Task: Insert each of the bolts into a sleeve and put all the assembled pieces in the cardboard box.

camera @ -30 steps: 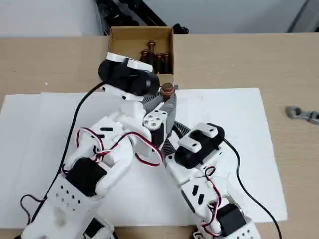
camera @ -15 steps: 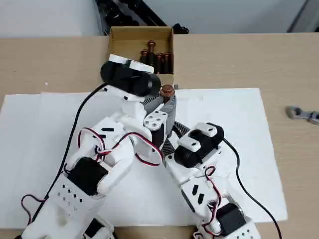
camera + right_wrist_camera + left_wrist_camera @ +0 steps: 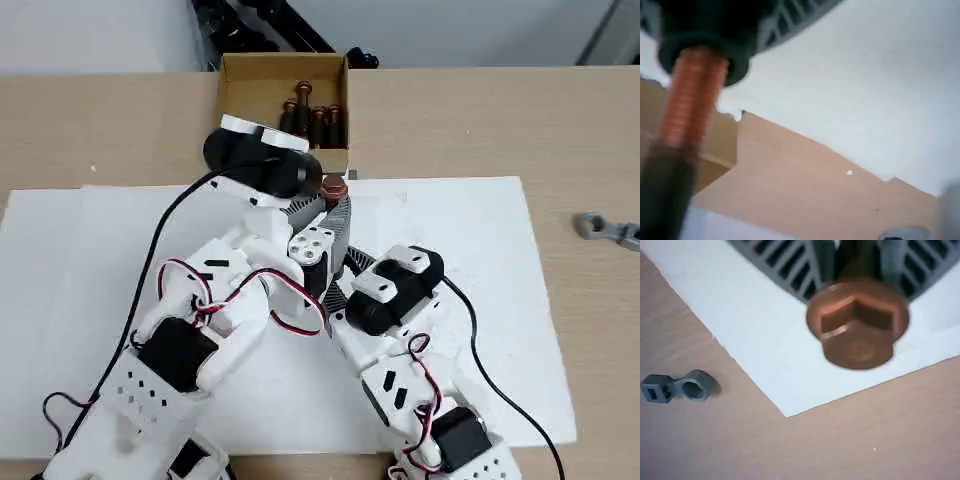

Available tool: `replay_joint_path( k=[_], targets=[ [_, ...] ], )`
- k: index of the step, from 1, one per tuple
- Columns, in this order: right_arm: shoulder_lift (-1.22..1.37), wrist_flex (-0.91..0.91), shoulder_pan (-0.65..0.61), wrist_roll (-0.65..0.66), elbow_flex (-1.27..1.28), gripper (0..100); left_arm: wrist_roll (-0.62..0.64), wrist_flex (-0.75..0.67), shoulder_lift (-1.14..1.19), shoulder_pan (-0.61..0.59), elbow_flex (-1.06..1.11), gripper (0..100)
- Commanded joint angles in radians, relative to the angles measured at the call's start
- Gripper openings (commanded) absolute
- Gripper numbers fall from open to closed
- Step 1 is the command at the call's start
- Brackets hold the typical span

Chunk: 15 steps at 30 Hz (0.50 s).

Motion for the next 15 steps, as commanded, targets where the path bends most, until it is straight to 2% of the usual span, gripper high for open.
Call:
replay_joint_path(
  k=[1, 15],
  targets=[
    [-0.021, -0.028, -0.004, 0.051, -0.051, 0.4, -0.011, 0.041, 0.003, 0.006, -0.001, 1],
    [-0.028, -0.028, -0.004, 0.071, -0.052, 0.4, -0.005, 0.112, 0.003, 0.006, -0.018, 5]
  ],
)
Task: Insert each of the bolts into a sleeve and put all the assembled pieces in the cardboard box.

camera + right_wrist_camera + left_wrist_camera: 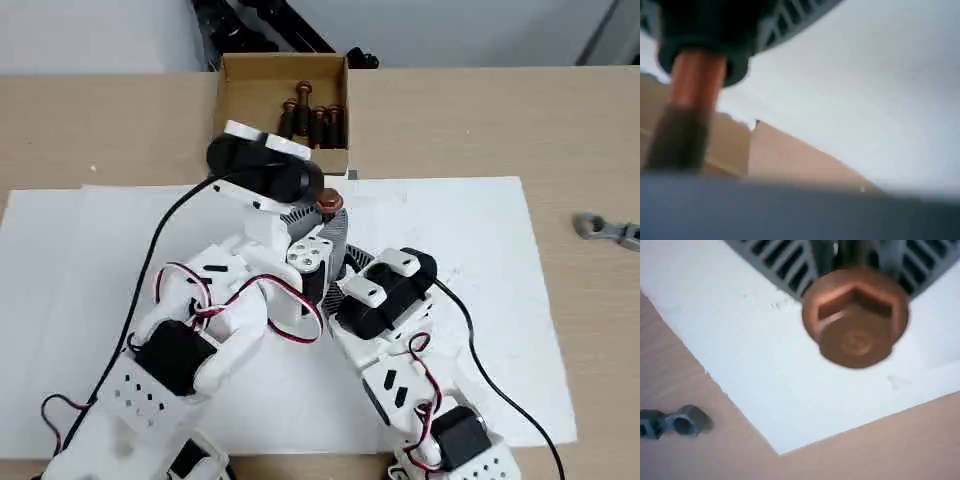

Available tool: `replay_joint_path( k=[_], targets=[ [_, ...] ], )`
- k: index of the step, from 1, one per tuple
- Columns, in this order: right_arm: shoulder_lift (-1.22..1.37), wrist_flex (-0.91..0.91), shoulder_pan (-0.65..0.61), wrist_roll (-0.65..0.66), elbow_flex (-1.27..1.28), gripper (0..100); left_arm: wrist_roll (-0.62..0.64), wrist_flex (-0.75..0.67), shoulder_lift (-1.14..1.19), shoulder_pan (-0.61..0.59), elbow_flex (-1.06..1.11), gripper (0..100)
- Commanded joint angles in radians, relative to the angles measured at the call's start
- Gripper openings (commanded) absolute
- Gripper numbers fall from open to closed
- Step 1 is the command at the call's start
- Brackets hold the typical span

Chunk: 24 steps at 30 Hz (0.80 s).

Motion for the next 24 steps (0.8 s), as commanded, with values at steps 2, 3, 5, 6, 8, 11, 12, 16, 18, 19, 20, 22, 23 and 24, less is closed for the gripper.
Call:
replay_joint_path(
  k=[2, 3, 5, 6, 8, 11, 12, 16, 18, 19, 20, 22, 23, 24],
  targets=[
    [-0.03, -0.03, -0.007, 0.014, -0.054, 0.4, 0.006, 0.023, 0.011, 0.003, -0.021, 6],
    [-0.03, -0.03, -0.007, 0.014, -0.054, 0.4, 0.026, 0.032, 0.011, 0.003, -0.028, 7],
    [-0.03, -0.03, -0.007, 0.014, -0.054, 0.4, 0.055, 0.057, 0.011, 0.003, -0.05, 9],
    [-0.03, -0.03, -0.007, 0.014, -0.054, 0.4, 0.058, 0.074, 0.011, 0.003, -0.062, 10],
    [-0.03, -0.03, -0.007, 0.014, -0.054, 0.4, 0.06, 0.117, 0.012, 0.003, -0.091, 11],
    [-0.03, -0.03, -0.007, 0.028, -0.054, 0.4, 0.06, 0.189, 0.012, 0.002, -0.137, 14],
    [-0.03, -0.03, -0.007, 0.038, -0.054, 0.4, 0.06, 0.218, 0.012, 0.002, -0.154, 15],
    [-0.022, -0.031, -0.007, 0.037, -0.072, 0.4, 0.06, 0.331, 0.028, -0.005, -0.229, 18],
    [-0.021, -0.031, -0.007, 0.037, -0.094, 0.4, 0.054, 0.402, 0.061, -0.005, -0.288, 19],
    [-0.021, -0.031, -0.004, 0.037, -0.101, 0.4, 0.044, 0.433, 0.083, -0.005, -0.323, 19],
    [-0.021, -0.031, -0.001, 0.037, -0.11, 0.4, 0.015, 0.46, 0.104, -0.005, -0.361, 19],
    [-0.018, -0.028, 0.001, 0.037, -0.126, 0.4, -0.068, 0.5, 0.144, -0.021, -0.432, 17],
    [-0.008, -0.022, 0.002, 0.037, -0.132, 0.4, -0.109, 0.508, 0.16, -0.043, -0.46, 15],
    [0.012, -0.021, 0.008, 0.037, -0.138, 0.4, -0.146, 0.508, 0.176, -0.069, -0.476, 12]
  ],
)
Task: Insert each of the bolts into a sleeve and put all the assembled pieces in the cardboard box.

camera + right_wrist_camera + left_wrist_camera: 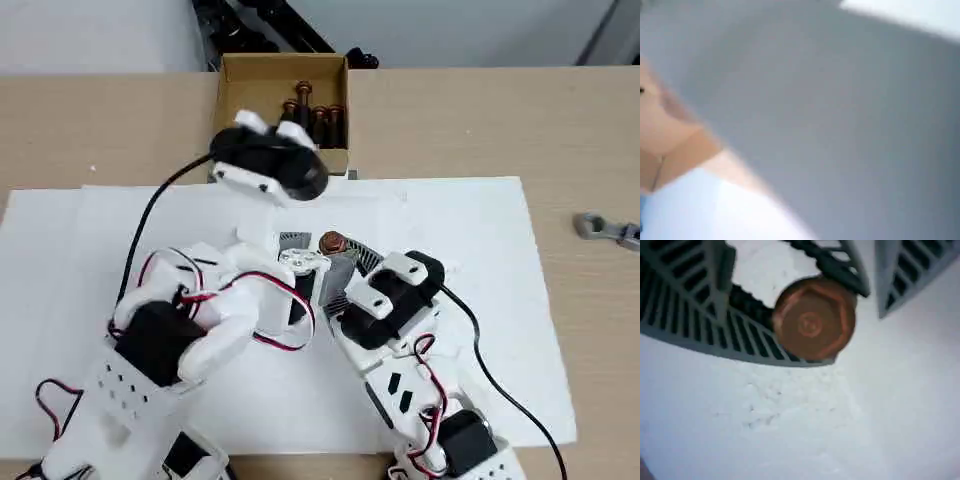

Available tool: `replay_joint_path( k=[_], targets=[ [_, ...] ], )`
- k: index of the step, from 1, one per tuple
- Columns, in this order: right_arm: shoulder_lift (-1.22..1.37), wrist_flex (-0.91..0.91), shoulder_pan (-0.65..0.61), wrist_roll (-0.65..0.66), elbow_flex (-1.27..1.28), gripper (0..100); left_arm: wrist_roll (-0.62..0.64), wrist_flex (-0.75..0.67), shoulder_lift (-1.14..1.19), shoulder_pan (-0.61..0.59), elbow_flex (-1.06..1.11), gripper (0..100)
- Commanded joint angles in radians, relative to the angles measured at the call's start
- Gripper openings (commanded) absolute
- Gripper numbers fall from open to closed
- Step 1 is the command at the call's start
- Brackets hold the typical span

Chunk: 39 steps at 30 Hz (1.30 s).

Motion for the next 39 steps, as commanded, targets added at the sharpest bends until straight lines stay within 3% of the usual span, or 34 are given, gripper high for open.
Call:
replay_joint_path(
  k=[1, 4, 6, 19, 29, 39],
  targets=[
    [0.042, -0.019, 0.019, 0.009, -0.095, 0.4, -0.132, 0.017, 0.046, -0.077, -0.107, 8],
    [0.174, -0.038, 0.061, 0.008, -0.178, 0.4, -0.275, 0.021, 0.068, -0.172, -0.122, 0],
    [0.292, -0.064, 0.084, 0.008, -0.241, 0.4, -0.327, 0.046, 0.061, -0.227, -0.119, 1],
    [1.058, -0.263, 0.108, 0.006, -0.743, 0.4, -0.336, 0.183, -0.071, -0.551, -0.114, 1],
    [1.541, -0.202, 0.11, 0.006, -1.212, 0.4, -0.387, 0.236, -0.123, -0.678, -0.101, 1],
    [2.06, -0.128, 0.197, 0.006, -1.694, 0.7, -0.388, 0.227, -0.238, -0.707, 0.108, 1]
  ],
)
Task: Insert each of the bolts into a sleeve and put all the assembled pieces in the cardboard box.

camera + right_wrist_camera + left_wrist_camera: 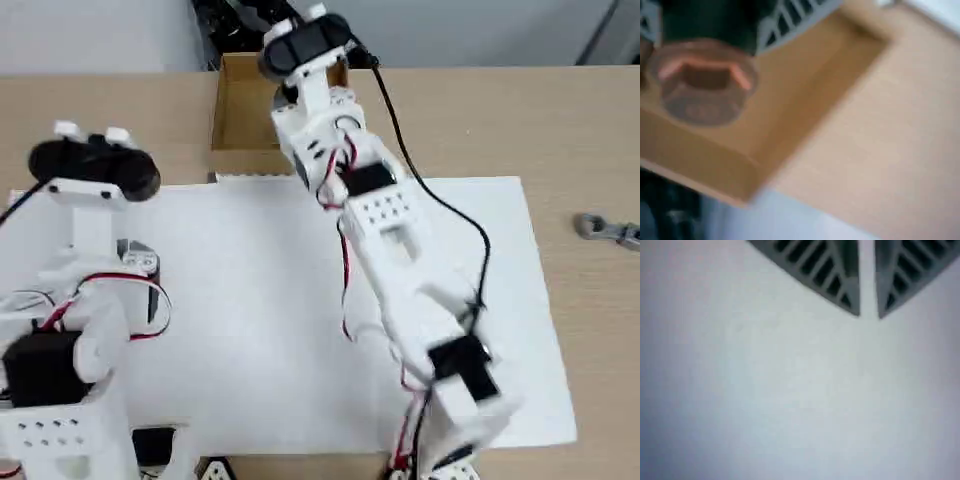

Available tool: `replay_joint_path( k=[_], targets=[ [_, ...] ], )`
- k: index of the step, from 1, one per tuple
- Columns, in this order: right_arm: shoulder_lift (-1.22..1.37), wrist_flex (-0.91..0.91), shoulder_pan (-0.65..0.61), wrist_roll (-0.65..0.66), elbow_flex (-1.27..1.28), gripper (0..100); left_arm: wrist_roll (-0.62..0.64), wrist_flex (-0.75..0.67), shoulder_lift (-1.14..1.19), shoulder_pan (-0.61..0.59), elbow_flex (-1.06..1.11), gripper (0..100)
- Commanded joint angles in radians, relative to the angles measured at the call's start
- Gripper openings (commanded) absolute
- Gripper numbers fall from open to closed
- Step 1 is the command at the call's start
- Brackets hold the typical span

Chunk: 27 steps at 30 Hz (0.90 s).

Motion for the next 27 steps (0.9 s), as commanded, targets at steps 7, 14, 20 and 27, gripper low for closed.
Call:
replay_joint_path(
  k=[7, 14, 20, 27],
  targets=[
    [0.346, 0.101, 0.097, -0.107, -0.361, 0.9, -0.008, -0.052, -0.169, -0.003, 0.177, 1],
    [0.394, 0.107, 0.074, -0.126, -0.356, 14.2, -0.008, -0.066, -0.287, -0.003, 0.285, 1],
    [0.394, 0.213, 0.044, -0.127, -0.356, 21.8, -0.006, -0.066, -0.351, -0.003, 0.337, 1],
    [0.366, 0.298, 0.038, -0.127, -0.361, 21.6, -0.006, -0.077, -0.368, -0.003, 0.343, 1]
  ],
)
